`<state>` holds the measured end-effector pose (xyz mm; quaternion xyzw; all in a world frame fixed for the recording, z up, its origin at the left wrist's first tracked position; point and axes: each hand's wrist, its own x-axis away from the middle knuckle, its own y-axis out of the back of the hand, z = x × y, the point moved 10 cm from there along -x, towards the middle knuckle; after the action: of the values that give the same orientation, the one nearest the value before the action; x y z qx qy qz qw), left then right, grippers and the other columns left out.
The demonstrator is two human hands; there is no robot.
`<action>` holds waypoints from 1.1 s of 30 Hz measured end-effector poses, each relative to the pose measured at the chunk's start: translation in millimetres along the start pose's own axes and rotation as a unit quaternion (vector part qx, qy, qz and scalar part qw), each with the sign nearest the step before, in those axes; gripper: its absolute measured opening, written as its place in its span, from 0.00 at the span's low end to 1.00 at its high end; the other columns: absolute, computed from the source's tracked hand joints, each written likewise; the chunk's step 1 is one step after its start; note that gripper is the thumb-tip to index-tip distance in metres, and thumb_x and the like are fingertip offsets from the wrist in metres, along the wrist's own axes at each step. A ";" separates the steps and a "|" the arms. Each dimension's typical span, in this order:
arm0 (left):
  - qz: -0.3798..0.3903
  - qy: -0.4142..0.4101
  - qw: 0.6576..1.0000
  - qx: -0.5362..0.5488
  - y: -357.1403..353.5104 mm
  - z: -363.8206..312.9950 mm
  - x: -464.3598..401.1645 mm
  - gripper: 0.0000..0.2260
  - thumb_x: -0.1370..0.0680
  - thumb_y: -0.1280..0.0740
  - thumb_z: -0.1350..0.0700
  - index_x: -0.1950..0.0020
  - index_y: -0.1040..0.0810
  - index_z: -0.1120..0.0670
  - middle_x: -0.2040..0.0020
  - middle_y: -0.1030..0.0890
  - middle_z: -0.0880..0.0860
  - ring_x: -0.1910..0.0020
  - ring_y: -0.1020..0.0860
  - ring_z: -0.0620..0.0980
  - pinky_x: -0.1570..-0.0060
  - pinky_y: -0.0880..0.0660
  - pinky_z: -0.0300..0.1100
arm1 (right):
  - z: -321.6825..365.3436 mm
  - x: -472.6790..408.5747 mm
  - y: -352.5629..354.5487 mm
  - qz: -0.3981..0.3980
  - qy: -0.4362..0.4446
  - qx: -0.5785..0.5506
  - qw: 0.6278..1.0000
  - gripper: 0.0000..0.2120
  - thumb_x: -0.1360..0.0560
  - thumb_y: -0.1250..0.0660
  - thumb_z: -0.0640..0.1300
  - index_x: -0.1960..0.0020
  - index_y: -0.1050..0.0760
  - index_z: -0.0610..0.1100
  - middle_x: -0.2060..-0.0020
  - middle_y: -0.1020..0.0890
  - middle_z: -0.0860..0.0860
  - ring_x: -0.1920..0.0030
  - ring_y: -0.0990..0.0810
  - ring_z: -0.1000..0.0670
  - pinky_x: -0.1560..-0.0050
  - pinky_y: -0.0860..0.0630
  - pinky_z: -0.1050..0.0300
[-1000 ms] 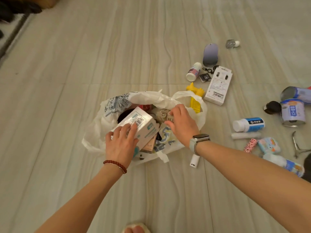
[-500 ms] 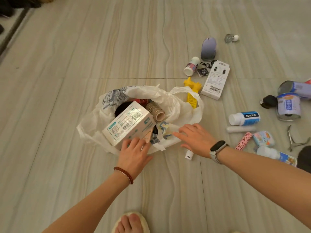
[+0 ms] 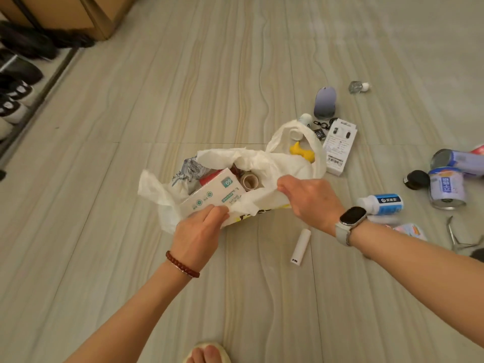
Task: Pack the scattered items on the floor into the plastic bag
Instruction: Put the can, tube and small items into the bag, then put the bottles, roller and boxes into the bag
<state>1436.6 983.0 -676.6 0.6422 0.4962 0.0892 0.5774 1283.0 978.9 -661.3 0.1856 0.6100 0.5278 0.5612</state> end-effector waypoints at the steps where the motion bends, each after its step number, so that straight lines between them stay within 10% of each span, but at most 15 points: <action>1: -0.021 -0.009 1.000 0.011 11.5 -4.1 -4.4 0.09 0.20 0.48 0.53 0.55 0.32 0.54 0.69 0.21 0.55 0.76 0.23 0.52 0.83 0.29 0.40 | 4.6 -10.3 17.5 -0.032 0.028 -0.006 0.999 0.14 0.19 0.54 0.46 0.58 0.34 0.44 0.81 0.28 0.50 0.83 0.31 0.48 0.81 0.41 0.64; 5: 0.015 -0.026 1.000 0.008 7.3 -5.2 1.2 0.06 0.22 0.45 0.53 0.54 0.31 0.52 0.69 0.21 0.54 0.76 0.23 0.52 0.83 0.28 0.41 | 17.2 1.8 17.7 0.000 0.129 0.066 0.990 0.03 0.28 0.42 0.39 0.56 0.34 0.45 0.77 0.26 0.50 0.81 0.30 0.48 0.81 0.37 0.63; 9: 0.152 -0.034 0.987 -0.045 -46.2 -6.2 27.6 0.02 0.27 0.42 0.52 0.57 0.30 0.48 0.71 0.21 0.49 0.75 0.22 0.49 0.83 0.31 0.35 | 1.4 58.5 -38.3 0.173 0.126 0.108 0.971 0.16 0.43 0.27 0.39 0.61 0.30 0.48 0.78 0.26 0.53 0.80 0.28 0.51 0.79 0.34 0.64; 12: 0.188 -0.029 0.981 -0.031 -61.9 -18.2 24.1 0.11 0.26 0.42 0.50 0.61 0.22 0.50 0.67 0.21 0.48 0.69 0.21 0.49 0.76 0.28 0.37 | -15.5 73.5 -41.4 0.206 0.104 0.105 0.967 0.08 0.37 0.28 0.42 0.62 0.27 0.47 0.73 0.24 0.53 0.72 0.23 0.49 0.63 0.26 0.59; 20: 0.077 -0.165 0.983 -0.014 -69.9 -121.3 -63.6 0.13 0.27 0.39 0.52 0.44 0.26 0.53 0.45 0.21 0.55 0.43 0.29 0.53 0.47 0.34 0.48 | -157.2 109.8 41.1 0.055 -0.307 0.024 0.950 0.17 0.27 0.48 0.42 0.45 0.28 0.37 0.47 0.23 0.40 0.45 0.26 0.41 0.46 0.29 0.46; 26: 0.304 -0.407 0.843 -0.176 -193.4 -197.7 -53.2 0.24 0.27 0.49 0.43 0.37 0.27 0.50 0.37 0.24 0.53 0.32 0.31 0.55 0.33 0.37 0.57 | -221.5 195.5 -3.0 0.257 -0.422 0.013 0.869 0.22 0.25 0.42 0.39 0.31 0.36 0.44 0.32 0.32 0.44 0.31 0.36 0.44 0.33 0.36 0.47; 29: 0.451 -0.354 0.779 -0.254 -248.9 -154.0 -35.2 0.26 0.22 0.53 0.42 0.31 0.36 0.56 0.30 0.34 0.58 0.27 0.43 0.57 0.28 0.51 0.53 | -224.0 209.6 -30.0 0.341 -0.395 0.018 0.853 0.28 0.25 0.41 0.46 0.27 0.46 0.49 0.26 0.44 0.48 0.25 0.50 0.46 0.27 0.46 0.45; 33: 0.459 -0.283 0.782 -0.314 -250.8 -77.2 -38.4 0.20 0.23 0.48 0.44 0.43 0.23 0.54 0.43 0.21 0.53 0.38 0.27 0.55 0.33 0.38 0.50 | -228.3 211.9 -51.2 0.399 -0.382 0.025 0.833 0.32 0.25 0.40 0.54 0.26 0.52 0.53 0.24 0.52 0.50 0.25 0.58 0.45 0.27 0.51 0.41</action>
<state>1230.7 965.1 -842.7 0.5740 -0.0981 0.3089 0.7520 1036.9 1033.8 -851.2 0.6136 0.2332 0.5777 0.4852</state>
